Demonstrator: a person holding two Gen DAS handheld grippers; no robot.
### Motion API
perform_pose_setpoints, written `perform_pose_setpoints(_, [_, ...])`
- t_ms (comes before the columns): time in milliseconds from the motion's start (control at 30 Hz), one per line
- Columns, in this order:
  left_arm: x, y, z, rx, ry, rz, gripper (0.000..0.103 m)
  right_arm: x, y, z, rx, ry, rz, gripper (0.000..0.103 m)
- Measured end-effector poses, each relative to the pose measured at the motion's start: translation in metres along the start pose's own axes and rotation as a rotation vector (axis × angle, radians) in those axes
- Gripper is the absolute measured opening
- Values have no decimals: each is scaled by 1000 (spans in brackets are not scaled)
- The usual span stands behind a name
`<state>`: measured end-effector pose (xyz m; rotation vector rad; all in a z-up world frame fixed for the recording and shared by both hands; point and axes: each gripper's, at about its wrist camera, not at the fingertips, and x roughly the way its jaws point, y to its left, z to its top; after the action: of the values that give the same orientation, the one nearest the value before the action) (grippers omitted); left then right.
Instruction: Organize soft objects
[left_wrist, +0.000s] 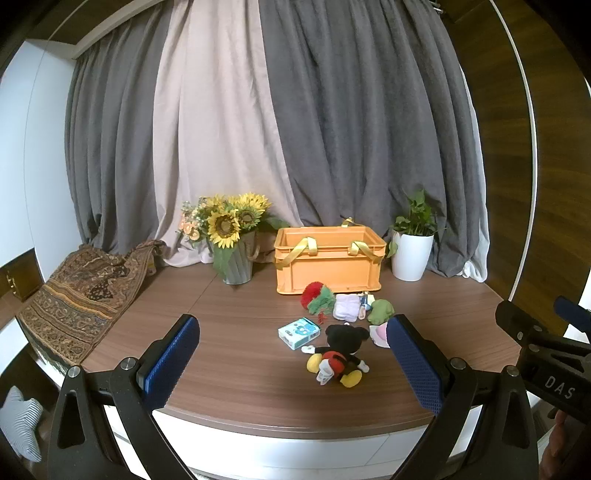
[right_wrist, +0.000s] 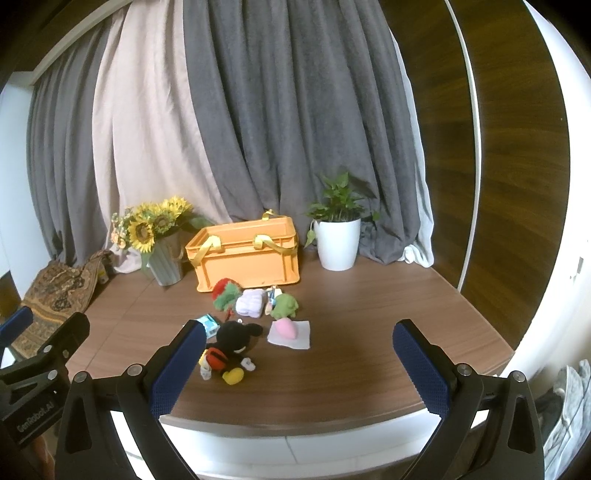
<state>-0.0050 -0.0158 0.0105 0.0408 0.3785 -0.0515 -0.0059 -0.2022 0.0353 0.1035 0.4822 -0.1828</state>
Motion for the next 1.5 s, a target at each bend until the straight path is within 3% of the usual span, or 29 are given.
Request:
perform_pose_setpoints(1167, [8, -11, -4, 6, 3, -7, 103, 8, -5, 2, -1, -8, -2, 103])
perform_pose_setpoints(1500, [46, -15, -10, 20, 83, -67, 103, 37, -9, -1, 5, 24, 0, 103])
